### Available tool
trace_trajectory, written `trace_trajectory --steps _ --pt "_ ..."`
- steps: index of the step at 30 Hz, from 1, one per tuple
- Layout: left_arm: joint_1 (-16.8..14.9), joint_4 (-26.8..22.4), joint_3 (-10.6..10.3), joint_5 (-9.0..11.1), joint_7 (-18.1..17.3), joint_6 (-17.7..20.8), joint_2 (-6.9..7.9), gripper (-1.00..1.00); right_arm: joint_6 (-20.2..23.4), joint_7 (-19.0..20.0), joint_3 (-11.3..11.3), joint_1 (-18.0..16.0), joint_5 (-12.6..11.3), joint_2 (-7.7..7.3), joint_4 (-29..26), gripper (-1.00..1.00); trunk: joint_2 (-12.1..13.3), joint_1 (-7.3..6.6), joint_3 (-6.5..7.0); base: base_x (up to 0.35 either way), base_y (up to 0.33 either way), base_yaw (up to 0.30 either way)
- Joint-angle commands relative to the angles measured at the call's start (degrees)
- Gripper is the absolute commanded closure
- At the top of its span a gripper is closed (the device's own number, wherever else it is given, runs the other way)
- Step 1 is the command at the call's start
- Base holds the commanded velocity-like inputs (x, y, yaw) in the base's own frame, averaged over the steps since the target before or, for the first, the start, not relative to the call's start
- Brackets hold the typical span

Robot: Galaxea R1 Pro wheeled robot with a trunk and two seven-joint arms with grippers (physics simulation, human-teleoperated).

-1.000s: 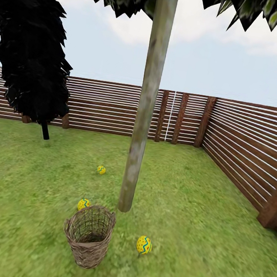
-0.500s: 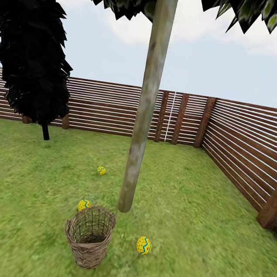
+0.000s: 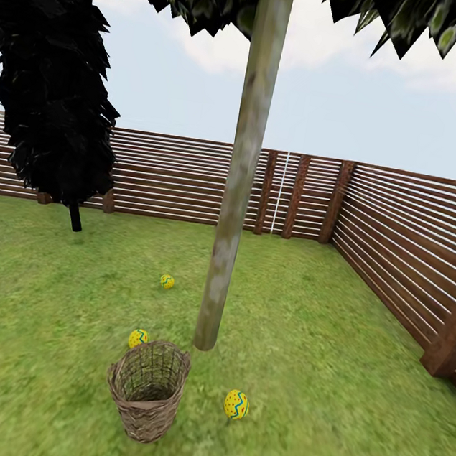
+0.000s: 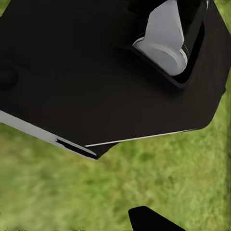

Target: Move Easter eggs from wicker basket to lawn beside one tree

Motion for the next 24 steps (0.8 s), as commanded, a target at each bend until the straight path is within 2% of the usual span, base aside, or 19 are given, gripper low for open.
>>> trace_trajectory --steps 1,18,23,24 --pt "0.0 0.2 -0.1 0.6 -0.3 -0.3 0.02 -1.00 0.0 0.1 0.5 -0.1 -0.2 0.06 0.1 -1.00 0.3 -0.21 0.11 0.000 0.000 0.000" --pt "0.0 0.0 -0.6 -0.3 -0.2 -0.5 -0.22 -1.00 0.1 0.0 0.5 0.5 -0.2 0.24 0.1 -1.00 7.2 -3.94 3.16 0.000 0.000 0.000" --pt "0.0 -0.3 -0.8 -2.6 -0.2 -0.4 -0.26 -1.00 0.3 0.3 0.4 0.5 -0.2 0.36 0.0 -1.00 9.2 -5.04 4.06 0.000 0.000 0.000" --pt "0.0 -0.4 -0.8 -3.7 -0.2 -0.4 -0.26 -1.00 0.2 0.4 0.4 0.5 -0.2 0.40 -0.1 -1.00 9.6 -5.26 4.24 0.000 0.000 0.000"
